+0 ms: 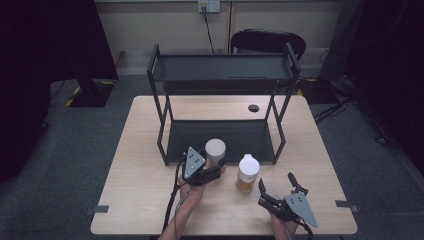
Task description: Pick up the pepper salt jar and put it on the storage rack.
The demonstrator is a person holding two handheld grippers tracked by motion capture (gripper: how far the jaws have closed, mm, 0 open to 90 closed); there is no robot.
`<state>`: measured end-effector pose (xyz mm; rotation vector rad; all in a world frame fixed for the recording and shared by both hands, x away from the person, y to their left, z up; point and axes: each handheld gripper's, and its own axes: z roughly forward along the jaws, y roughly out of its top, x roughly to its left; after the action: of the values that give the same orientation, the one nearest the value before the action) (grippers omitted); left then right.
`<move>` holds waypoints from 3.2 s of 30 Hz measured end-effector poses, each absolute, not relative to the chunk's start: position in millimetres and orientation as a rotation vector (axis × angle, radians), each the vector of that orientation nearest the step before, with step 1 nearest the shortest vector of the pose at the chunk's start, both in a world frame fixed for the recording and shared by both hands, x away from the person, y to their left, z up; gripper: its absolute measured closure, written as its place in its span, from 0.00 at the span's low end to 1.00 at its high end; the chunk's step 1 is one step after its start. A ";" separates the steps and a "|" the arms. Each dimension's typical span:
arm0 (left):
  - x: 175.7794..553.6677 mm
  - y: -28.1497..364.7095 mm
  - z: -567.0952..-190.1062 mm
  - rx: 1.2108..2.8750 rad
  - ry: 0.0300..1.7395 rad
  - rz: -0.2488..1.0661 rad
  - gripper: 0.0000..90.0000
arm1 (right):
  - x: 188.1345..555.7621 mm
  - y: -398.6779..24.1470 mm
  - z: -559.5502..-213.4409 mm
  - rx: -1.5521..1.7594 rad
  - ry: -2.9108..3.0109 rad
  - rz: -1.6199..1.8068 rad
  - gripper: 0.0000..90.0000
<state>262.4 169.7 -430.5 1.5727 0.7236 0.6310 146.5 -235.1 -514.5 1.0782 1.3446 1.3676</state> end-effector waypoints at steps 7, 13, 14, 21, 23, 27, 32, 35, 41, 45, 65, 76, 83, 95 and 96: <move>261.6 176.5 -416.6 1.568 0.691 0.632 0.40 | 146.5 -235.0 -514.5 1.079 1.344 1.367 0.02; 262.0 183.1 -402.5 1.562 0.686 0.633 0.40 | 146.5 -235.0 -514.5 1.079 1.344 1.368 0.02; 262.4 184.7 -400.5 1.559 0.684 0.631 0.40 | 146.5 -235.0 -514.5 1.079 1.344 1.368 0.02; 263.3 195.1 -382.6 1.558 0.671 0.643 0.40 | 146.5 -235.1 -514.5 1.078 1.345 1.367 0.02; 263.5 197.8 -377.8 1.556 0.671 0.645 0.40 | 146.5 -235.1 -514.5 1.078 1.345 1.367 0.02; 264.3 203.8 -369.3 1.546 0.666 0.648 0.40 | 146.5 -235.1 -514.5 1.078 1.344 1.367 0.02; 265.4 210.4 -357.9 1.534 0.659 0.658 0.40 | 146.5 -235.0 -514.5 1.078 1.344 1.367 0.02; 267.2 214.9 -351.5 1.522 0.667 0.652 0.40 | 146.5 -235.0 -514.5 1.078 1.344 1.367 0.02; 270.4 221.0 -337.6 1.522 0.672 0.660 0.40 | 146.5 -235.1 -514.5 1.078 1.344 1.367 0.02; 272.2 222.9 -329.9 1.521 0.668 0.665 0.40 | 146.5 -235.1 -514.5 1.078 1.344 1.367 0.02; 284.1 229.4 -275.8 1.526 0.659 0.692 0.40 | 146.5 -235.1 -514.5 1.079 1.344 1.367 0.02; 292.1 228.2 -253.3 1.510 0.685 0.696 0.40 | 146.4 -234.4 -514.5 1.082 1.340 1.365 0.02; 295.0 226.2 -240.3 1.506 0.692 0.707 0.40 | 146.4 -234.5 -514.5 1.081 1.340 1.365 0.02; 304.5 232.6 -215.0 1.474 0.719 0.713 0.40 | 146.3 -234.3 -514.6 1.082 1.340 1.364 0.02; 305.1 233.0 -213.7 1.473 0.721 0.713 0.40 | 146.3 -234.3 -514.5 1.081 1.340 1.364 0.02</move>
<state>305.1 233.0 -213.7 1.4734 0.7206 0.7130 146.3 -234.3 -514.5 1.0812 1.3399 1.3642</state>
